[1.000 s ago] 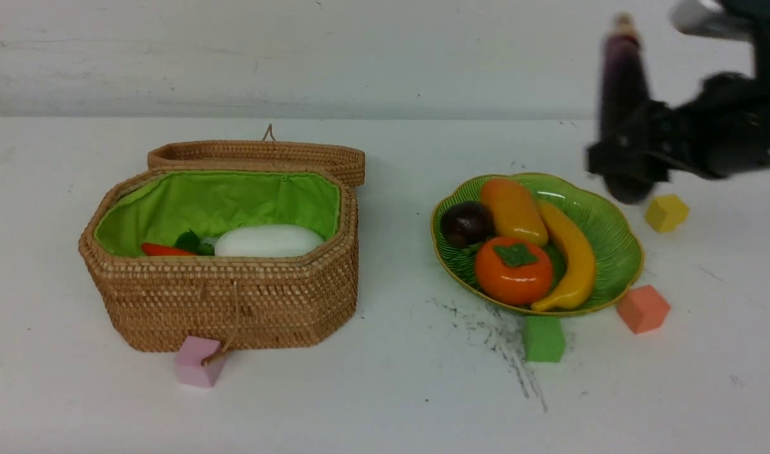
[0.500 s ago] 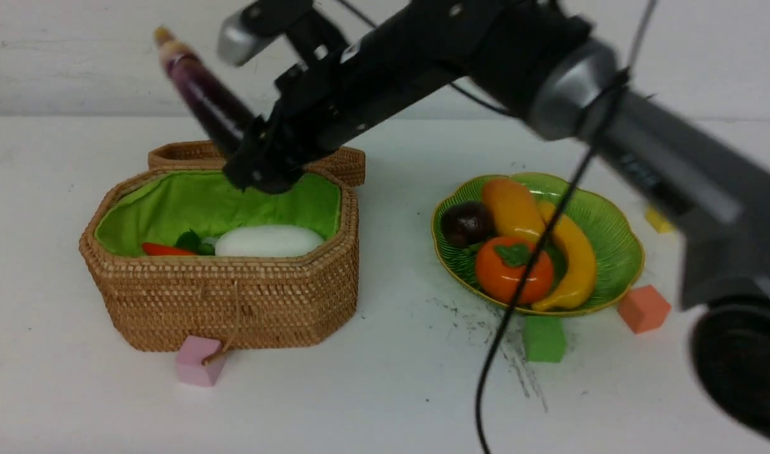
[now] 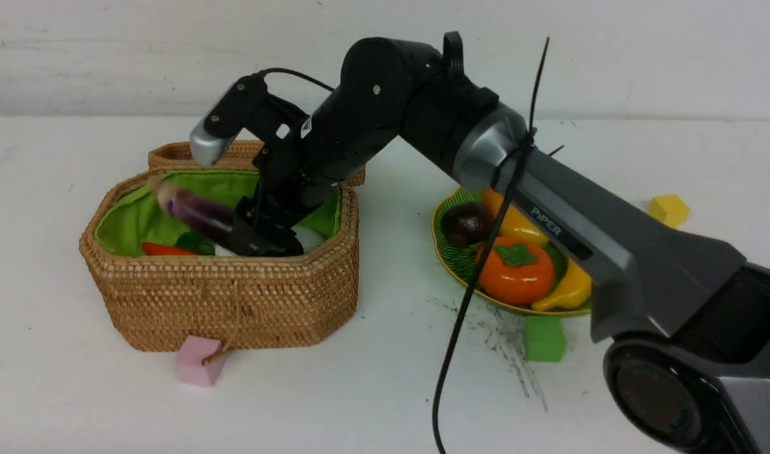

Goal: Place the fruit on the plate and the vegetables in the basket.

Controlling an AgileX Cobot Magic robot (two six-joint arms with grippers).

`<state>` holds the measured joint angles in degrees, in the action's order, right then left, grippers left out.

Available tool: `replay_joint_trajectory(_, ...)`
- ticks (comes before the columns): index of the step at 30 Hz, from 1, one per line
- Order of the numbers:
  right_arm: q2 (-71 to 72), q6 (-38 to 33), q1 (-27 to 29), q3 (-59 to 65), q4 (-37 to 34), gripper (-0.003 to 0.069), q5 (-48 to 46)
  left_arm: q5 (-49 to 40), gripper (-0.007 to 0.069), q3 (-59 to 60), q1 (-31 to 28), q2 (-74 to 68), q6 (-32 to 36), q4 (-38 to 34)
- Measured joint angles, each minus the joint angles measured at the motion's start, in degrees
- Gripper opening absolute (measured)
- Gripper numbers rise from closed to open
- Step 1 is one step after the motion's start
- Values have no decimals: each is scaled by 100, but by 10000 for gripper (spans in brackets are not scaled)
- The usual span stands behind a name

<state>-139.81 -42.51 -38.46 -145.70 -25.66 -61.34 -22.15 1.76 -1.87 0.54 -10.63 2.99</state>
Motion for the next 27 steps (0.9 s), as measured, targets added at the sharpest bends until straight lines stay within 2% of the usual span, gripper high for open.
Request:
replay_joint_trajectory(2,194,39,53,101,-73,659,-19,0,239,0,0,0,0,0)
replay_joint_trajectory(8,1202,68,381,1317,-239,667,-16,0,239,0,0,0,0,0)
replay_joint_trajectory(9,1695,75,573,1942,-244,646,-2,0,239,0,0,0,0,0)
replay_joint_trajectory(13,2793,75,1090,3116,-244,585,8,0,239,0,0,0,0,0)
replay_joint_trajectory(18,4837,256,2207,4605,-156,463,95,0,239,0,0,0,0,0)
replay_joint_trajectory(23,6805,1205,3302,6033,14,328,487,0,239,0,0,0,0,0)
replay_joint_trajectory(27,8270,1881,3705,7593,450,213,1078,0,239,0,0,0,0,0)
